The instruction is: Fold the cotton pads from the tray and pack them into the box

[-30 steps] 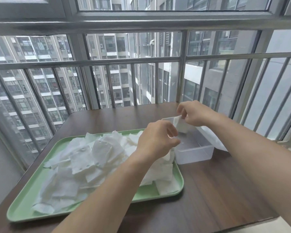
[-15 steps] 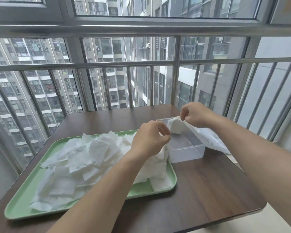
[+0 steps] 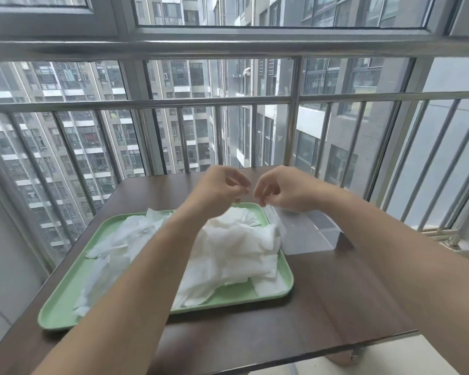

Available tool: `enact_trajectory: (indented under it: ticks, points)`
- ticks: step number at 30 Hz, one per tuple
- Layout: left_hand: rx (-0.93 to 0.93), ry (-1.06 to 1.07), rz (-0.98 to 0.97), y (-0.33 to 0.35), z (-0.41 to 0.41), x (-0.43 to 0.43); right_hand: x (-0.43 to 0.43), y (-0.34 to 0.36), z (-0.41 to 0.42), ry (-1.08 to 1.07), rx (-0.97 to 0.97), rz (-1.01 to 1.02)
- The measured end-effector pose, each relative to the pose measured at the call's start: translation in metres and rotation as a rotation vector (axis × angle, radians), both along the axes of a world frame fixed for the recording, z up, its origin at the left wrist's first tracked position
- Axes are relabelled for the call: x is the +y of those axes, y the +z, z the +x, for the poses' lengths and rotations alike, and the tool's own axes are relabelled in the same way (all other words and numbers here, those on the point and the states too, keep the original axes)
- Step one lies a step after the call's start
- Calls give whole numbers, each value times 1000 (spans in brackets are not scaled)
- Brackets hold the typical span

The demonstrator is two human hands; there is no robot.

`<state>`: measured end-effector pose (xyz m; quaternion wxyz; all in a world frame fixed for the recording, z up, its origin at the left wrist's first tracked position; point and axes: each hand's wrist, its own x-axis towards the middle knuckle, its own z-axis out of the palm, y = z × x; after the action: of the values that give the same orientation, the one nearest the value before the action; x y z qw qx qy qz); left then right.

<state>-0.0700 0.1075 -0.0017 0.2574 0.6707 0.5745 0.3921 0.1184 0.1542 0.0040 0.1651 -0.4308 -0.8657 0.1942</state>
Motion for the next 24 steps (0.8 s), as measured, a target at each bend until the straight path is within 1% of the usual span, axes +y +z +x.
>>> enact_trajectory:
  ticks: [3, 5, 8, 10, 14, 17, 19, 24]
  points:
    - [1, 56, 14, 2, -25, -6, -7, -3, -16, 40, -67, 16]
    - [16, 94, 16, 1, -41, -9, -11, -6, -26, 22, -120, 62]
    - [28, 161, 31, -2, -64, -15, -17, -10, -47, 1, -105, 115]
    - [39, 192, 34, -2, -73, -20, -19, -13, -60, -24, -94, 109]
    - [35, 211, 39, -3, -87, -33, -18, -24, -84, -66, -246, 86]
    - [29, 205, 44, -6, -92, -39, -18, -31, -94, -100, -268, 89]
    - [13, 212, 51, -7, -94, -40, -20, -30, -95, -131, -249, 119]
    - [-29, 207, 117, -7, -95, -39, -18, -15, -85, -143, -27, 144]
